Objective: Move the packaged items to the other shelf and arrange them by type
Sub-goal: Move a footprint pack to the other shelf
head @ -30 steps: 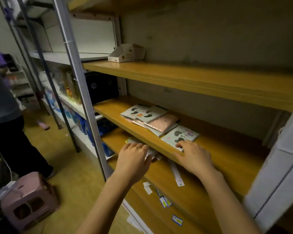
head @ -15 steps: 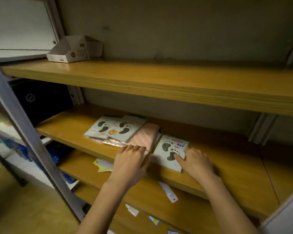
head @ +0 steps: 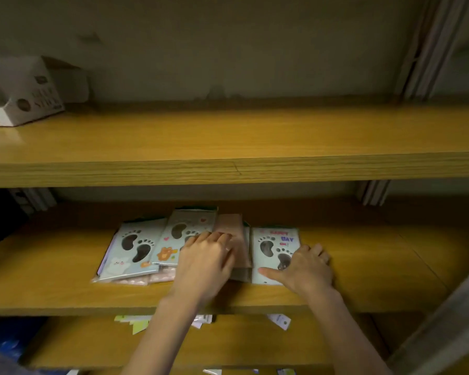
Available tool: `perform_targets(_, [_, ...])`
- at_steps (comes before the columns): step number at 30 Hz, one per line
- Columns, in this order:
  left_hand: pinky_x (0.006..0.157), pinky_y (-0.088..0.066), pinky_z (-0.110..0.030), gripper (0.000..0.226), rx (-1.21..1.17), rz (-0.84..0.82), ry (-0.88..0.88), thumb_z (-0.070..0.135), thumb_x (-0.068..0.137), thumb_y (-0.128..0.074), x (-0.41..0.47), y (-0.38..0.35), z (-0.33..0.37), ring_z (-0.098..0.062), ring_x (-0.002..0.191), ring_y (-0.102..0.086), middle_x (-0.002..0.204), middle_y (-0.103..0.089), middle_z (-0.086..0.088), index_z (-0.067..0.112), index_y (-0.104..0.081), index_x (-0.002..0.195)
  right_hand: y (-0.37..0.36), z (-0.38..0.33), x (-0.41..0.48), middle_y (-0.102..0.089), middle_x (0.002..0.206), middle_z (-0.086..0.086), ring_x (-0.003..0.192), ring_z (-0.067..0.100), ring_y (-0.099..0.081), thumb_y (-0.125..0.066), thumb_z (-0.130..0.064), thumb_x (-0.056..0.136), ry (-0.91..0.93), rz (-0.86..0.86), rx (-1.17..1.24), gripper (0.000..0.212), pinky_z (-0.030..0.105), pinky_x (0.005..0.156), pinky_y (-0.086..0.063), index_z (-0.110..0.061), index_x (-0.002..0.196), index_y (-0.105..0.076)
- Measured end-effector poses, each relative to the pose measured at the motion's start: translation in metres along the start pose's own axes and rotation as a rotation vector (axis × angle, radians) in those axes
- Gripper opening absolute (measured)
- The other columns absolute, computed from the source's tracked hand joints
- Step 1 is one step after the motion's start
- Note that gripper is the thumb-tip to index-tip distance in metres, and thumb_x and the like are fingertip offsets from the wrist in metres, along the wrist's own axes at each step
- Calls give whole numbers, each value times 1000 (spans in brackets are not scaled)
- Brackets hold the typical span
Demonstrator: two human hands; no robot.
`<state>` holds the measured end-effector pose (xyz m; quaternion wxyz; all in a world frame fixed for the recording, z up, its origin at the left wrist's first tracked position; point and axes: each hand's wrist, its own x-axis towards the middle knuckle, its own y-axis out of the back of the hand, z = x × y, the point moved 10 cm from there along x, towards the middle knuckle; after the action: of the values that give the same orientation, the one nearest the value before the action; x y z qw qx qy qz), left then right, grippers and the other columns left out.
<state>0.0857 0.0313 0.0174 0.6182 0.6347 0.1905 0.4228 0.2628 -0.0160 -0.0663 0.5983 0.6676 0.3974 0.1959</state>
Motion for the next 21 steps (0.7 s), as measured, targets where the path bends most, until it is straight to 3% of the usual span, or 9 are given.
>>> perform_targets(12, [96,-33,-28,34,-77,-104,-217,39,95,-34,1,-18,12,-14,117,-47,127,-55,6,27,-52,121,-8,51,-44,-15,152,14,140,36,-17,-56,-75,69,-207,62,119,107,49,111,-24,-14,146,-15])
perform_targets(18, [99,-32,-32,39,-111,-150,-289,42,96,-31,-3,-26,39,-16,119,-45,129,-54,3,24,-47,126,-12,73,-65,-26,142,14,131,31,-35,-69,-65,66,-251,100,296,105,39,102,-40,-8,140,-20])
perform_targets(21, [100,-32,-30,40,-116,-147,-311,42,96,-30,-6,-25,49,-15,120,-45,131,-52,5,25,-44,130,-14,82,-72,-42,128,8,119,25,-50,-75,-58,63,-236,127,440,96,32,91,-46,-9,131,-28])
